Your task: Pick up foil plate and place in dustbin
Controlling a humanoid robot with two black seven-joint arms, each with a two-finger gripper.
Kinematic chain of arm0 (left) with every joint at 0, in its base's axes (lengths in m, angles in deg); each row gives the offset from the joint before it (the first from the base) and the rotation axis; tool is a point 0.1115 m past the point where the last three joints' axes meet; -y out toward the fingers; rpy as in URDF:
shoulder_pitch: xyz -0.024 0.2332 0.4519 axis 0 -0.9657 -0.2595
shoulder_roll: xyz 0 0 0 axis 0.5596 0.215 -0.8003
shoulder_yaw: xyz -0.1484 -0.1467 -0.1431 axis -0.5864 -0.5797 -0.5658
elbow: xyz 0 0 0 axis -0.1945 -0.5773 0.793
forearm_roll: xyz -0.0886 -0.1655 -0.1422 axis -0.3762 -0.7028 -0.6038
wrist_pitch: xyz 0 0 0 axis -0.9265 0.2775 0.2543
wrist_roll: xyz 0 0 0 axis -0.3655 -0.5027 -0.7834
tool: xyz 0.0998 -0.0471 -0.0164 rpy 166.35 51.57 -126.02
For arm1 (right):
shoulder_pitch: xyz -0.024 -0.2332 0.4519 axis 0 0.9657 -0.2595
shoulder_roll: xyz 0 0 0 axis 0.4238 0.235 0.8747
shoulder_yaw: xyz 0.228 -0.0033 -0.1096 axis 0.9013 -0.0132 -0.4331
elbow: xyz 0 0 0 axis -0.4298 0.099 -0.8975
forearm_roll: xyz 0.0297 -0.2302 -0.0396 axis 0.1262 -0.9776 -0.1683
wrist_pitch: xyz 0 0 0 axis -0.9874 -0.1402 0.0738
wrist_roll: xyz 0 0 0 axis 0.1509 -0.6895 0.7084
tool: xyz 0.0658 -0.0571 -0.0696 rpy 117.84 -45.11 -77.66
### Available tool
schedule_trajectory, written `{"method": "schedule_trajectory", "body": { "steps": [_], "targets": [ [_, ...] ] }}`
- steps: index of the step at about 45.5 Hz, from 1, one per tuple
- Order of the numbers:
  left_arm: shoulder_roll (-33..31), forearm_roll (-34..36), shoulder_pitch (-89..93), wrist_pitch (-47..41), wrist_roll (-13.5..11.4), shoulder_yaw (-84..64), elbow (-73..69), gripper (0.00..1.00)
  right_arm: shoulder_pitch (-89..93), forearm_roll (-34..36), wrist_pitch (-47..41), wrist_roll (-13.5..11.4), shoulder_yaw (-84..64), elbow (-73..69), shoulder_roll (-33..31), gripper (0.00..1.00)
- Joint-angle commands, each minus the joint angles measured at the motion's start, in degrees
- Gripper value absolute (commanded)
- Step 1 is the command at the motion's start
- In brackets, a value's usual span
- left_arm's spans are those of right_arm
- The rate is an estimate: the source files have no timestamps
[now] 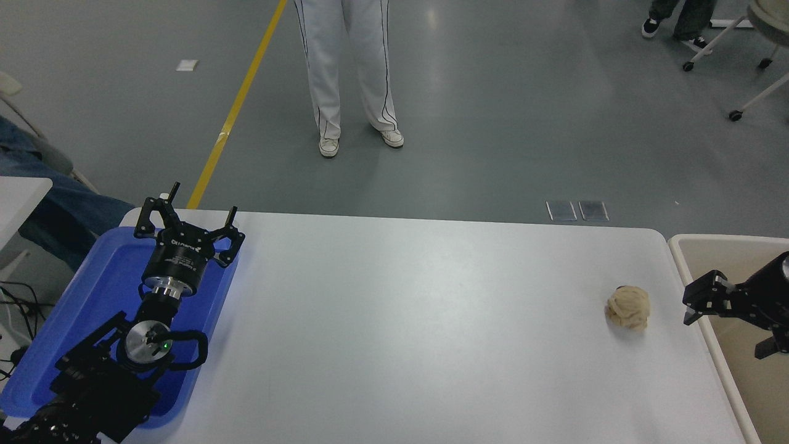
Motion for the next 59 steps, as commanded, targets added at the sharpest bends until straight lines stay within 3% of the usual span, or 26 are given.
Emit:
{"method": "schedule_trajectory", "body": {
  "steps": [1,10,18,33,59],
  "targets": [
    [0.01,0.00,0.00,0.00,0.00,0.00,0.07,1.00,-13.63,-2.28,-3.45,0.09,-1.14,-4.75,3.23,1.00],
    [0.01,0.00,-0.08,0.00,0.00,0.00,-0.02,1.00,-17.67,-1.31,-3.45,0.96,-0.61,-7.82,9.03,1.00],
    [0.01,0.00,0.00,0.00,0.00,0.00,-0.02,1.00,-20.05,1.33,-3.45,4.92,-0.17,-8.18,13.16,1.00],
    [0.01,0.00,0.00,0.00,0.00,0.00,-0.02,1.00,-25.23,0.54,-3.45,4.66,0.00,-8.61,19.58,1.00],
    [0.01,0.00,0.00,0.00,0.00,0.00,0.07,1.00,-21.37,1.24,-3.45,4.13,-5.27,-8.44,20.02,1.00]
  ]
}}
